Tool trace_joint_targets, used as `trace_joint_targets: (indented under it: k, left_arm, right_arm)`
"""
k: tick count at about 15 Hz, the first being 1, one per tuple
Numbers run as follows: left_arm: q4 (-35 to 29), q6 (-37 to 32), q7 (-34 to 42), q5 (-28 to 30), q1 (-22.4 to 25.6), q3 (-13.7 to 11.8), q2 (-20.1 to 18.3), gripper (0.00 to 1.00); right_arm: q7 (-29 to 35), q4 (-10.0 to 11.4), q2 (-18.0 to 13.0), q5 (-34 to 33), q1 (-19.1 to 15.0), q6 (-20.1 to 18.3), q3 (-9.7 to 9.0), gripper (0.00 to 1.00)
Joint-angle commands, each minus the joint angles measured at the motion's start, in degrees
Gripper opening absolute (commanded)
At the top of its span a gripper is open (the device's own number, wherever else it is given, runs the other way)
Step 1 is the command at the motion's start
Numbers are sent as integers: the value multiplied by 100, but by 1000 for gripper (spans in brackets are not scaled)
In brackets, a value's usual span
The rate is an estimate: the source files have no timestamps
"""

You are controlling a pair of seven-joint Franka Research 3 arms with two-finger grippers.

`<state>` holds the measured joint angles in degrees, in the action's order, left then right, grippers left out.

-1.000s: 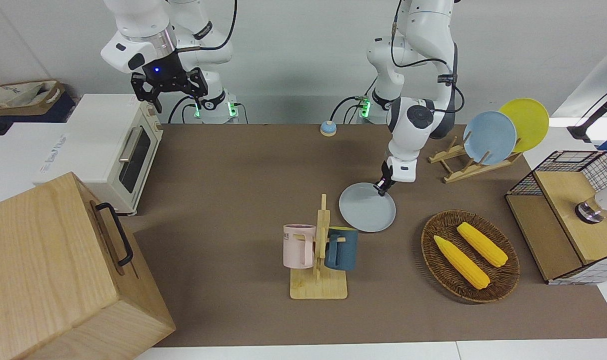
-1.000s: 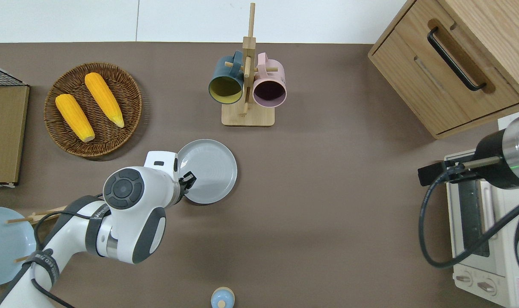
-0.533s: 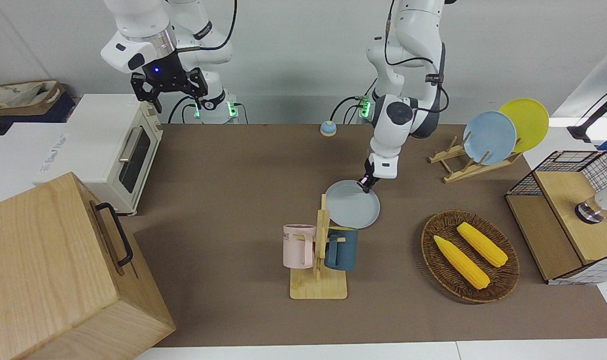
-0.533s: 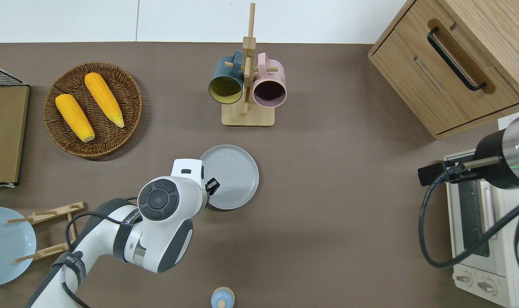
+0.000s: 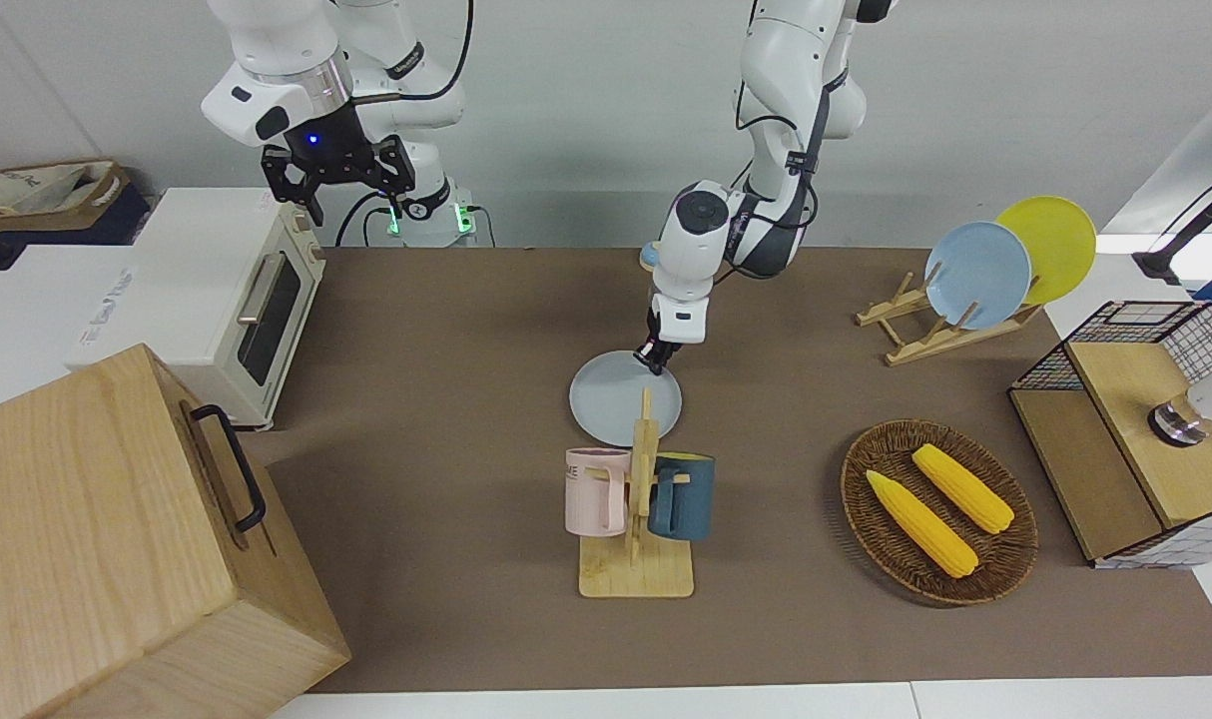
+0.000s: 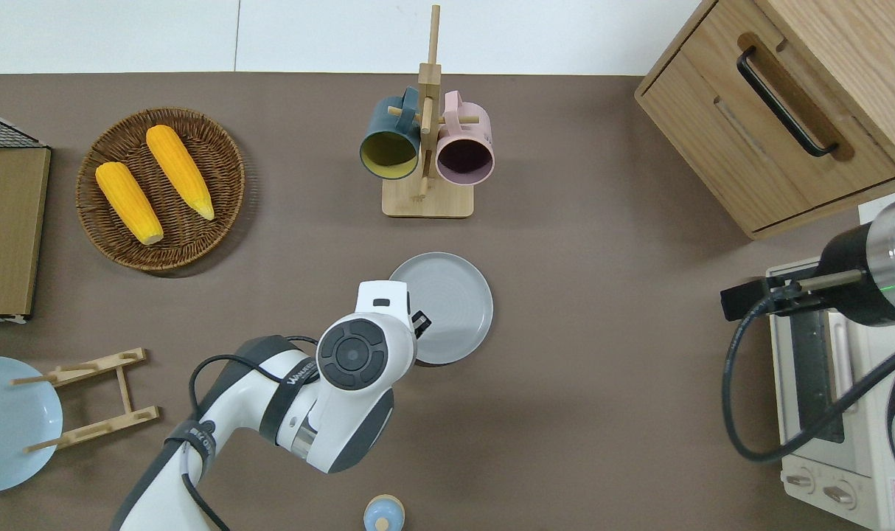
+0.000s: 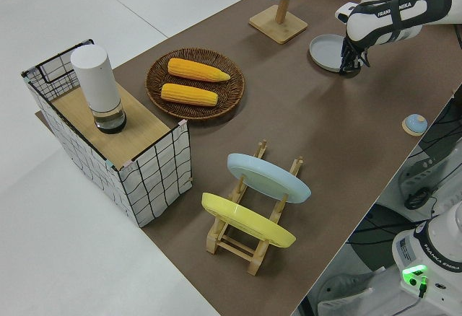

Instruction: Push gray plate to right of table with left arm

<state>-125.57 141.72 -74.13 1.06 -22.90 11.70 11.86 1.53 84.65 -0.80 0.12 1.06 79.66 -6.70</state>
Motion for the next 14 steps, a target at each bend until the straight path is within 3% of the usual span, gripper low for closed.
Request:
trace_joint_targets:
  k: [1, 7, 14]
  left_arm:
    - [602, 5, -662, -334, -408, -62, 719, 0]
    - [1218, -22, -1603, -799, -1014, -71, 1195, 0]
    - [1877, -66, -2105, -984, -1779, -141, 1783, 0]
  right_arm:
    - [14, -45, -17, 59, -115, -83, -77, 983]
    - [14, -45, -17, 59, -115, -83, -77, 983]
    - [14, -45, -17, 59, -115, -83, -77, 983]
